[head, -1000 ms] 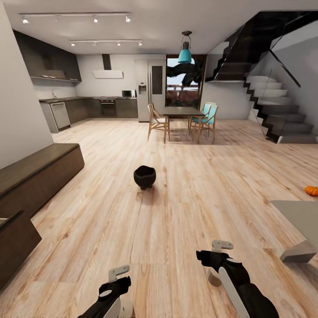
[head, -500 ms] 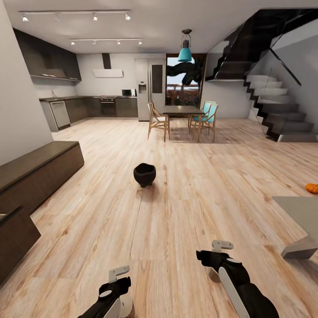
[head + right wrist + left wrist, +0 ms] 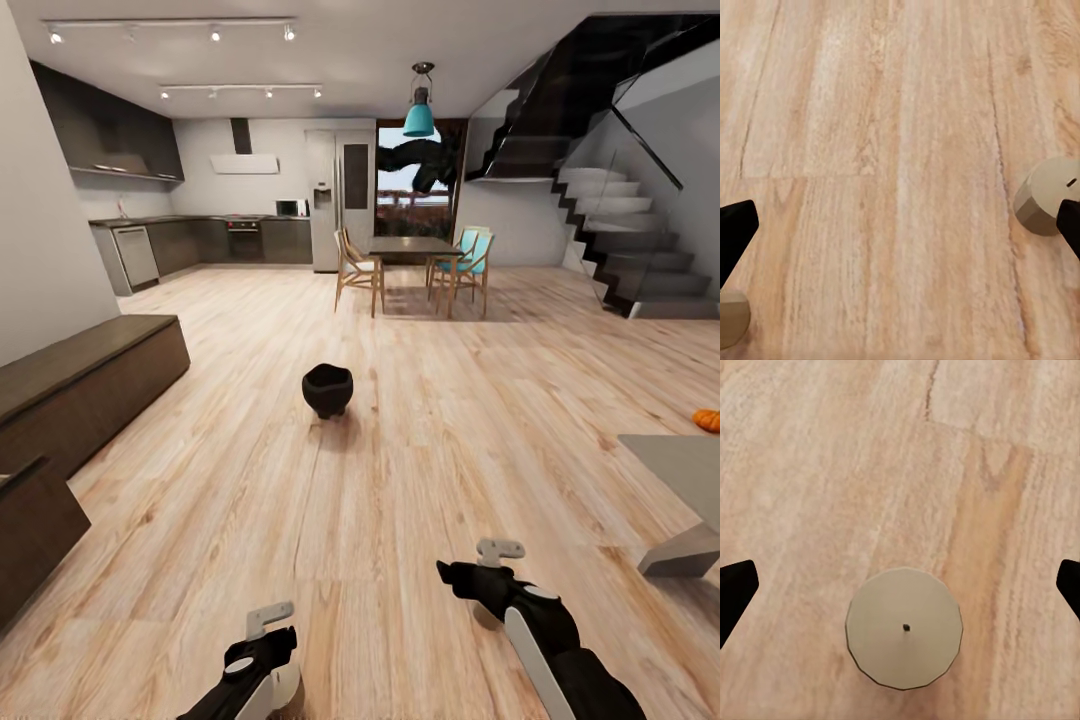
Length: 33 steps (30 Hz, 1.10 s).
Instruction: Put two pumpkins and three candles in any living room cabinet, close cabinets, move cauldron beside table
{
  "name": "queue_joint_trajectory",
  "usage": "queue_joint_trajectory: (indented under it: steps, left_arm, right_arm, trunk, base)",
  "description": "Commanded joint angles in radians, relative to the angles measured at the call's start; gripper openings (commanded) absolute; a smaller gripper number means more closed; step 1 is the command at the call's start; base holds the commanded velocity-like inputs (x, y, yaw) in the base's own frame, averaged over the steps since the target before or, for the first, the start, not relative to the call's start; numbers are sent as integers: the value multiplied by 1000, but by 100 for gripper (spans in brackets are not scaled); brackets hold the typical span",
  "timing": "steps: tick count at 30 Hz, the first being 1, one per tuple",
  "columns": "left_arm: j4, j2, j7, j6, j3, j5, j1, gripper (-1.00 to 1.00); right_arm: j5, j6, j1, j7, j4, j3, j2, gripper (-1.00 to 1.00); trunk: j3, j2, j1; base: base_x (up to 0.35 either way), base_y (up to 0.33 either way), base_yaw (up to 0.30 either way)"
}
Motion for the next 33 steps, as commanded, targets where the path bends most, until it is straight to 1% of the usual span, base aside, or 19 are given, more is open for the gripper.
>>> queue_joint_trajectory:
  steps: [1, 6, 22, 28, 33]
  left_arm:
    - [-2, 1, 9, 3, -9, 7, -1, 100]
    - [-2, 0, 10, 2, -9, 7, -1, 100]
    - [-2, 0, 14, 1, -9, 3, -1, 100]
    - [-4, 0, 32, -34, -11, 2, -1, 100]
    - [-7, -1, 40, -45, -13, 1, -1, 100]
  right_arm:
    - [-10, 3, 1, -7, -4, 3, -2, 100]
    - [-10, 3, 5, 3, -12, 2, -5, 100]
    - [-10, 3, 7, 6, -14, 1, -5, 100]
    - [-12, 2, 7, 6, -14, 1, -5, 100]
    - [-12, 2, 7, 6, -13, 1, -5, 100]
  trunk:
    - [-4, -5, 2]
    - [-24, -6, 5]
    - [-86, -10, 12]
    - [-86, -10, 12]
    - [-86, -10, 12]
  base:
    - [0, 0, 0]
    - [0, 0, 0]
    - [0, 0, 0]
    - [0, 0, 0]
    - [0, 0, 0]
